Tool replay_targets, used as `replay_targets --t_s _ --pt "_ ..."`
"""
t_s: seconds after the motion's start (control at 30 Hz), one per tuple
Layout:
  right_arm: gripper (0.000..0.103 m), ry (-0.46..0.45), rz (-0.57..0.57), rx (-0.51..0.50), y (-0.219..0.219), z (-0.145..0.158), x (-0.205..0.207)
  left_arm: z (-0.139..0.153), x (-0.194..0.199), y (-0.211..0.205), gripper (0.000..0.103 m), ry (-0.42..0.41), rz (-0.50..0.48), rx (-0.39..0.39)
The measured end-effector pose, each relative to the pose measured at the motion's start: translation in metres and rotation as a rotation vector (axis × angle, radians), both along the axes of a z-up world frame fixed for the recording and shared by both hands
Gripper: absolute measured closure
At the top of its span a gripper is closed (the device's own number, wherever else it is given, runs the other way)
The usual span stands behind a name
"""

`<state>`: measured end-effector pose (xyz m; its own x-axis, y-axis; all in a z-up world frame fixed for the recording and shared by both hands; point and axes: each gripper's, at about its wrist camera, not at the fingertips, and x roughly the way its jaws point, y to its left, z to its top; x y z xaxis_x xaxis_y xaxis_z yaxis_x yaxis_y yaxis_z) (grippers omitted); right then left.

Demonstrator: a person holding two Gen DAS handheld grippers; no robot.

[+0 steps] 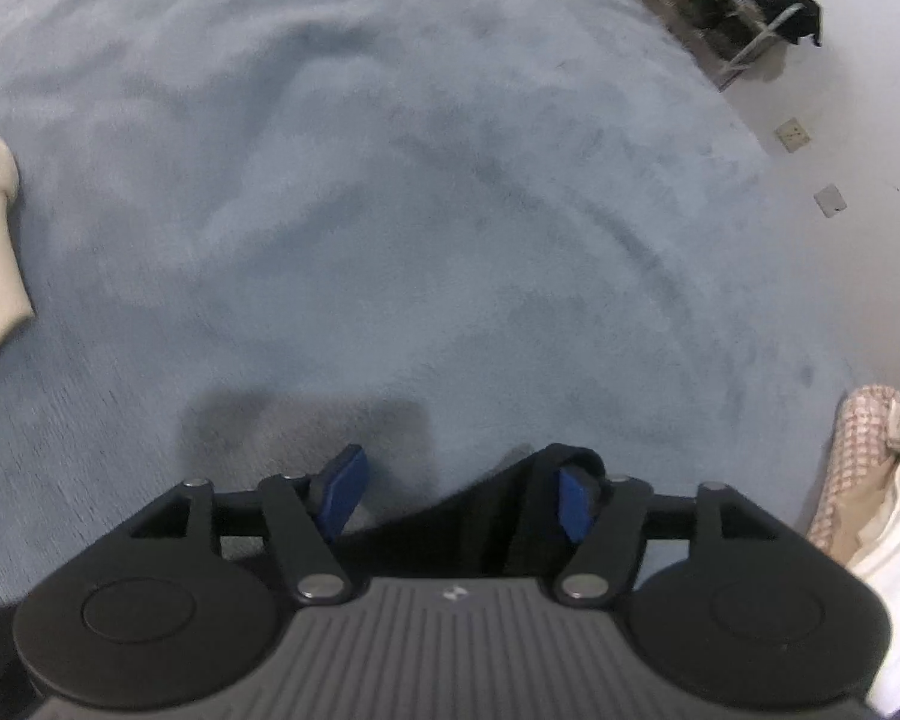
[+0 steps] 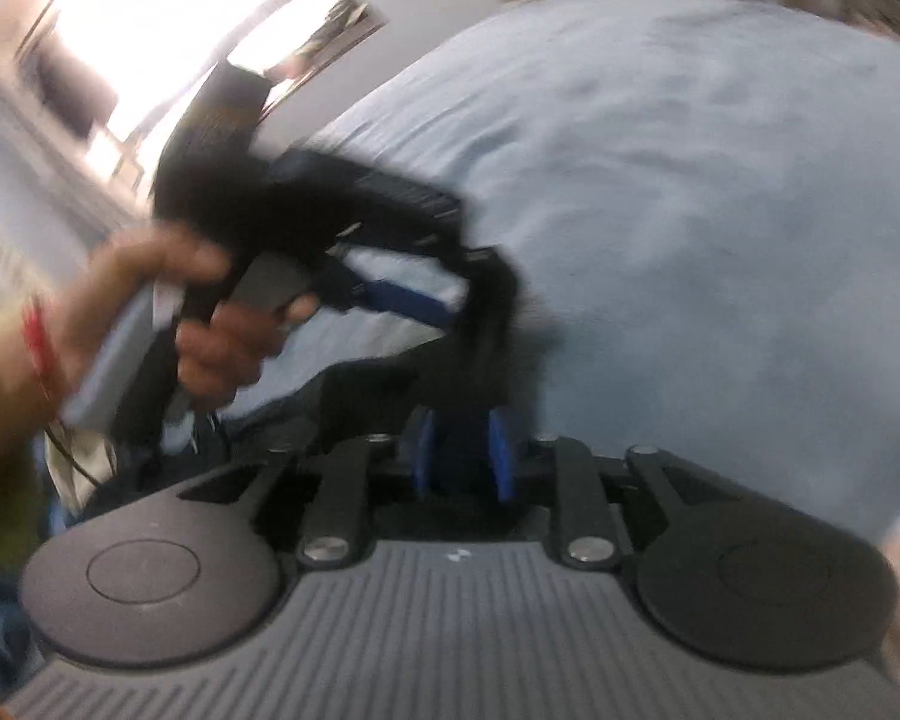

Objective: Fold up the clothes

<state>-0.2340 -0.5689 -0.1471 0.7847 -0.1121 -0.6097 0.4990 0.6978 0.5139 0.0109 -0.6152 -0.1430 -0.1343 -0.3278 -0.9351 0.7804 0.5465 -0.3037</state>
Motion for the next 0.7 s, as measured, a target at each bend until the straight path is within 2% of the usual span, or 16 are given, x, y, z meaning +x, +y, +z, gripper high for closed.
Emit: replay_targets --t_s 0.07,0.13,0.2,0.27,0.4,0.5,0.53,0.57,0.63,0.7 --pt "0.078 0.057 0.027 0.013 -0.004 -0.013 0.018 -0.001 -0.002 -0.005 0.033 0.019 0.013 0.054" --pt "0.079 0.131 -0.008 0.05 -0.013 -0.028 0.026 0.0 -0.001 -0.005 0.032 0.065 0.036 0.086" --pt "0.079 0.109 -0.044 0.117 -0.022 -0.033 0.02 0.002 0.002 -0.003 0.032 0.121 0.065 0.098" --pt "0.079 0.079 -0.078 0.186 -0.03 -0.038 0.013 0.006 0.008 0.004 0.032 0.186 0.103 0.063" --pt "0.079 0.074 -0.091 0.217 -0.035 -0.042 0.011 0.001 0.027 0.022 0.028 0.443 0.22 -0.008" --pt "0.08 0.072 -0.106 0.254 -0.04 -0.044 0.011 0.002 0.034 0.029 0.027 0.557 0.259 -0.053" --pt "0.08 0.072 -0.111 0.268 -0.041 -0.044 0.01 0.006 0.035 0.032 0.027 0.537 0.258 -0.059" --pt "0.08 0.068 -0.118 0.279 -0.041 -0.044 0.009 0.013 0.034 0.035 0.027 0.468 0.251 -0.07" --pt "0.079 0.054 -0.135 0.284 -0.041 -0.038 0.006 0.032 0.03 0.047 0.027 0.276 0.227 -0.103" --pt "0.077 0.015 -0.153 0.238 -0.038 -0.023 -0.005 0.049 0.026 0.066 0.027 0.121 0.207 -0.151"
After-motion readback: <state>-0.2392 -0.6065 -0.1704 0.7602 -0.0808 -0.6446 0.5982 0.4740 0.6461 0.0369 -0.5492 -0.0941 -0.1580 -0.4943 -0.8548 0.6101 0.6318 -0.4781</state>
